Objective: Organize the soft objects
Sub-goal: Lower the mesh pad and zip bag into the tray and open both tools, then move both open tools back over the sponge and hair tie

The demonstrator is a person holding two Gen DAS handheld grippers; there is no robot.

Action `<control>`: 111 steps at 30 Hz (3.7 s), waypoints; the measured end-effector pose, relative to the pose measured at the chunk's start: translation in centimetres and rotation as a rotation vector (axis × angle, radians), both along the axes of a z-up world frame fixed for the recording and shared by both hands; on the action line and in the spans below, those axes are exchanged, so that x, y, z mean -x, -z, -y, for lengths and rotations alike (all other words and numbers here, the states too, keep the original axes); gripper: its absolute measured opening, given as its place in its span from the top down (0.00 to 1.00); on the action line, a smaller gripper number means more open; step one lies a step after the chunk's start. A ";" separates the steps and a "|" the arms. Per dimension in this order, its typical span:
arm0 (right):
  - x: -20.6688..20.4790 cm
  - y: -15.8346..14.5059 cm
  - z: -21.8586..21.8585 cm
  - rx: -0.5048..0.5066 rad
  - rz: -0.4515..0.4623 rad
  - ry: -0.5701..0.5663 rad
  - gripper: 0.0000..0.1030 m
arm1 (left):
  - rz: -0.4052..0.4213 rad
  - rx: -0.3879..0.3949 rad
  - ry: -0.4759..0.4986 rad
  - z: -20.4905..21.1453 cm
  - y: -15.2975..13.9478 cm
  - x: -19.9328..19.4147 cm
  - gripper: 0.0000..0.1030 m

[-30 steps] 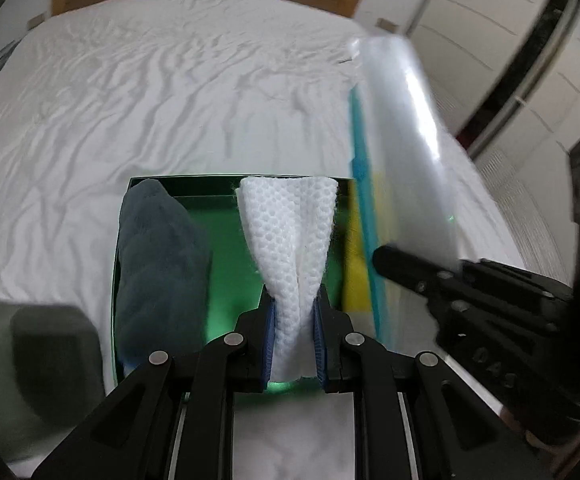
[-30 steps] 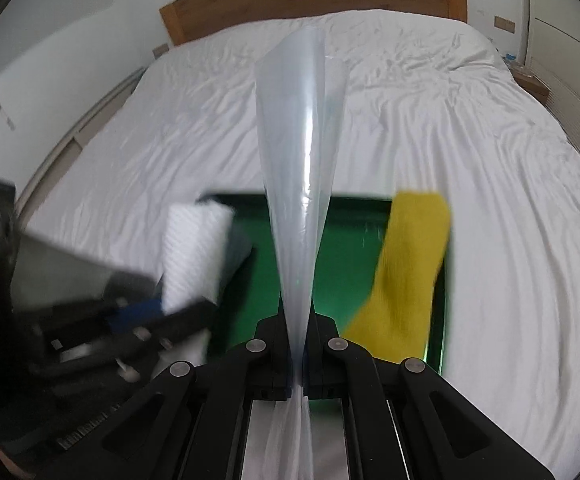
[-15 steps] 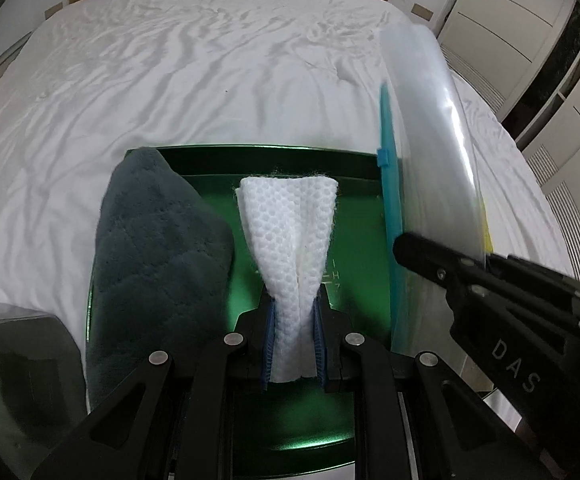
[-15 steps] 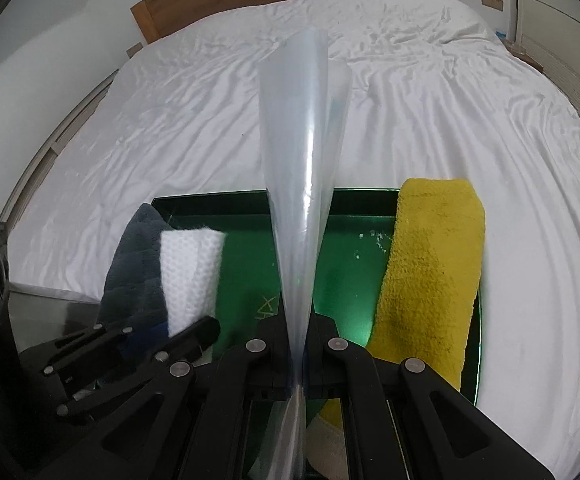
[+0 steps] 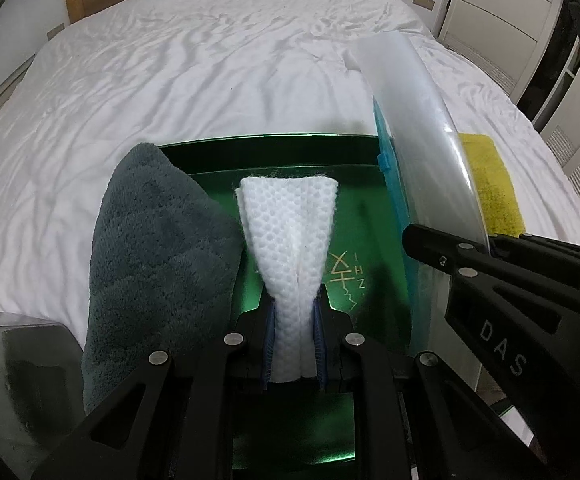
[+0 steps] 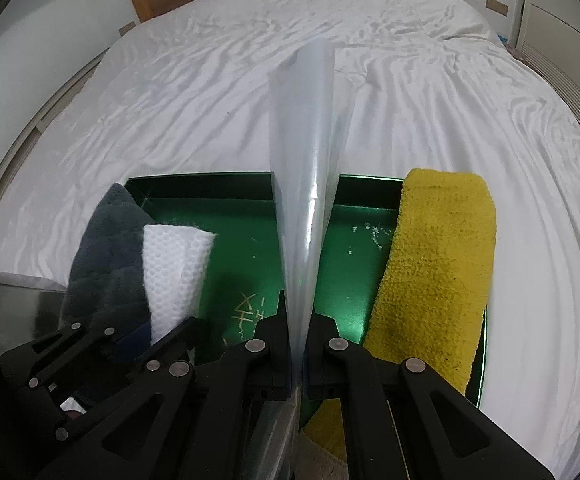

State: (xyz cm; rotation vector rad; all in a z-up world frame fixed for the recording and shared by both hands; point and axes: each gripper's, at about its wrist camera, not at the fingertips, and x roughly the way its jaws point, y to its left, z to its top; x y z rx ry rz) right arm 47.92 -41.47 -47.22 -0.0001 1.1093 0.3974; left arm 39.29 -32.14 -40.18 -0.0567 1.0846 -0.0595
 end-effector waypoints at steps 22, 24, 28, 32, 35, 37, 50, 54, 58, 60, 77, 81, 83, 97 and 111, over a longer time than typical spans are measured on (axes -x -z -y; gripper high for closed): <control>-1.3 2.2 -0.2 0.042 -0.032 0.025 0.94 | -0.011 -0.047 0.003 0.2 1.1 -0.6 0.85; -1.4 2.2 -0.4 0.043 -0.034 0.024 0.92 | -0.011 -0.045 0.004 0.3 1.0 -0.5 0.85; -1.5 2.2 -0.6 0.047 -0.038 0.020 0.89 | -0.013 -0.043 0.005 0.1 1.1 -0.6 0.83; -1.6 2.0 -0.7 0.054 -0.028 0.022 0.68 | -0.011 -0.038 0.008 0.1 0.9 -0.8 0.72; -1.4 1.6 -0.7 0.048 -0.018 0.019 0.65 | -0.008 -0.045 0.015 0.3 0.9 -0.7 0.69; -1.3 1.4 -0.6 0.047 -0.017 0.018 0.64 | -0.009 -0.040 0.016 0.3 0.9 -0.6 0.67; 0.0 -0.9 0.0 0.043 0.031 0.031 0.58 | 0.048 -0.064 0.018 0.5 -1.0 0.2 0.52; 0.7 -2.2 0.2 0.040 0.056 0.036 0.55 | 0.067 -0.061 0.006 0.3 -2.0 0.5 0.47; 1.6 -3.5 0.7 0.035 0.077 0.056 0.55 | 0.088 -0.056 0.007 0.1 -3.0 0.9 0.47; 2.1 -4.1 1.0 0.034 0.086 0.065 0.55 | 0.098 -0.051 0.011 0.0 -3.4 1.1 0.46; 7.2 -8.2 2.7 0.031 0.138 0.145 0.54 | 0.174 -0.058 0.046 0.5 -5.7 6.8 0.21; 9.5 -9.1 3.0 0.039 0.151 0.151 0.54 | 0.211 -0.070 0.073 1.0 -6.4 9.2 0.21; 10.6 -9.4 3.2 0.045 0.151 0.153 0.53 | 0.228 -0.079 0.081 1.2 -6.9 10.1 0.21; 23.8 -12.8 2.7 0.082 0.120 0.110 0.50 | 0.315 -0.127 0.125 -4.8 -11.5 23.4 0.21; 40.9 -14.8 -15.7 -0.055 -0.002 -0.116 0.49 | 0.047 -0.290 -0.023 -33.4 -11.9 37.2 0.20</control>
